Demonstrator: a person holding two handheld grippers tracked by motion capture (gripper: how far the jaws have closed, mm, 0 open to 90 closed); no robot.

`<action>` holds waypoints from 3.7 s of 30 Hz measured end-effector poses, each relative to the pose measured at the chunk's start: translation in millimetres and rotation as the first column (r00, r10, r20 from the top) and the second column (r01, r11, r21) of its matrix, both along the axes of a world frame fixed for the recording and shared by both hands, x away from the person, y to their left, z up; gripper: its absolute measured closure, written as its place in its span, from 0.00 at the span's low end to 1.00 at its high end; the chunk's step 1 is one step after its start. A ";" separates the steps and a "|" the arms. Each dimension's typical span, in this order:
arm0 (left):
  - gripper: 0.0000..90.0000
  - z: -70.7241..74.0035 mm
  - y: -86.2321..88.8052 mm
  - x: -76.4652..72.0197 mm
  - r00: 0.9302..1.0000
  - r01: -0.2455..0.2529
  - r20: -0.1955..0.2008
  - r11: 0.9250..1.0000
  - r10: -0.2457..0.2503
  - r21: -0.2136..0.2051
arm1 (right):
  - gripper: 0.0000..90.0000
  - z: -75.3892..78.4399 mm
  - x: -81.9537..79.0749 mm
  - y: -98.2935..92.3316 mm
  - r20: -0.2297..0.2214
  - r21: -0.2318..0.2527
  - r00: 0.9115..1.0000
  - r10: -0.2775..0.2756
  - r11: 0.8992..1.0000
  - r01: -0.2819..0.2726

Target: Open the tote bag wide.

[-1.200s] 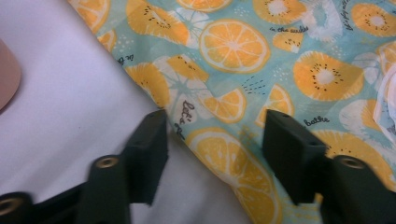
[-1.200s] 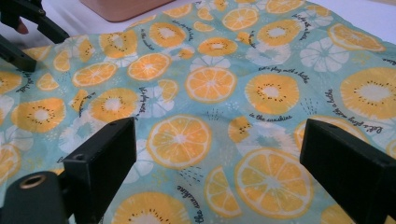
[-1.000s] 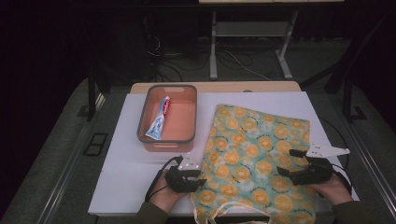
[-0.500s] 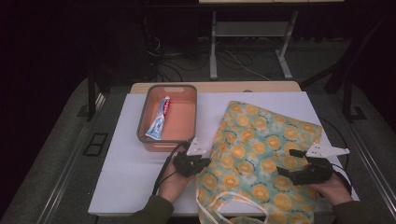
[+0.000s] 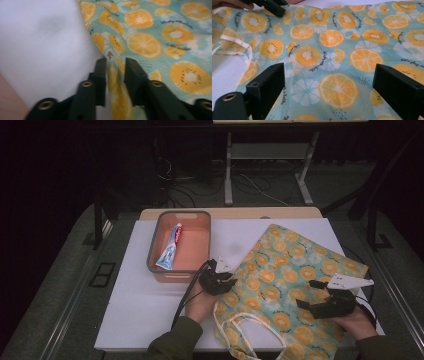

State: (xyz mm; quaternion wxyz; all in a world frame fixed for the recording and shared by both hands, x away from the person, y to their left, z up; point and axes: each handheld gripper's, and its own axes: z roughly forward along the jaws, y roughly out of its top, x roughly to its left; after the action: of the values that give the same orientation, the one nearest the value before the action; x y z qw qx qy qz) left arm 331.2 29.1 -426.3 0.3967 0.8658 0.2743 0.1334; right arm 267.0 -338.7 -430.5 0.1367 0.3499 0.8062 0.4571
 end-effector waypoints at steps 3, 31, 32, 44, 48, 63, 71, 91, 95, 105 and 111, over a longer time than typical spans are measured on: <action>0.56 9.2 12.3 -9.1 1.000 0.011 -0.014 0.999 -0.012 -0.051 | 0.12 0.4 -1.4 5.0 -0.004 0.003 1.000 0.016 1.000 -0.016; 0.00 -9.6 115.3 -58.9 0.997 0.008 -0.070 0.985 -0.021 -0.175 | 0.44 -13.1 -13.1 109.7 -0.137 -0.126 0.940 0.314 0.935 -0.331; 0.00 -9.7 114.9 -58.8 0.997 0.011 -0.073 0.985 -0.024 -0.174 | 0.46 -14.8 -13.4 111.4 -0.139 -0.142 0.937 0.320 0.930 -0.339; 0.00 -9.6 114.6 -58.4 0.997 0.015 -0.075 0.985 -0.028 -0.169 | 0.95 -18.0 -15.2 116.9 -0.111 -0.228 0.933 0.341 0.905 -0.358; 0.00 -8.6 114.6 -58.3 0.996 0.019 -0.077 0.985 -0.033 -0.172 | 0.99 -16.9 -12.9 117.6 -0.120 -0.228 0.937 0.327 0.910 -0.346; 0.01 -2.7 120.7 -58.3 0.999 0.007 -0.050 0.982 -0.017 -0.188 | 0.99 -2.5 40.3 135.4 -0.057 -0.179 0.968 0.244 0.951 -0.251; 0.01 -1.9 121.8 -58.3 0.999 0.004 -0.049 0.982 -0.014 -0.190 | 0.99 -16.0 70.9 150.9 -0.058 -0.215 0.978 0.199 0.955 -0.207; 0.01 -2.0 122.1 -58.1 0.999 0.002 -0.052 0.982 -0.012 -0.190 | 0.46 22.0 -12.7 160.5 -0.075 -0.069 0.900 0.429 0.898 -0.434; 0.01 -2.4 122.0 -57.9 0.999 0.004 -0.053 0.982 -0.014 -0.189 | 0.46 16.3 -28.3 169.2 -0.108 -0.047 0.866 0.488 0.868 -0.495; 0.01 -3.2 121.2 -57.5 0.998 0.009 -0.056 0.981 -0.020 -0.192 | 0.70 -1.9 -49.3 202.2 -0.157 -0.121 0.794 0.588 0.786 -0.606; 0.01 -3.4 121.0 -57.0 0.998 0.010 -0.057 0.981 -0.022 -0.194 | 0.97 4.1 -41.7 196.6 -0.134 -0.096 0.807 0.575 0.803 -0.588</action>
State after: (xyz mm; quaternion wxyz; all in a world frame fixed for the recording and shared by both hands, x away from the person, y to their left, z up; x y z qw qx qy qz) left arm 274.2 150.1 -429.7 0.4718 0.8289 0.2905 0.0775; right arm 225.3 -142.1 -426.3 -0.0268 0.0980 0.9089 0.4043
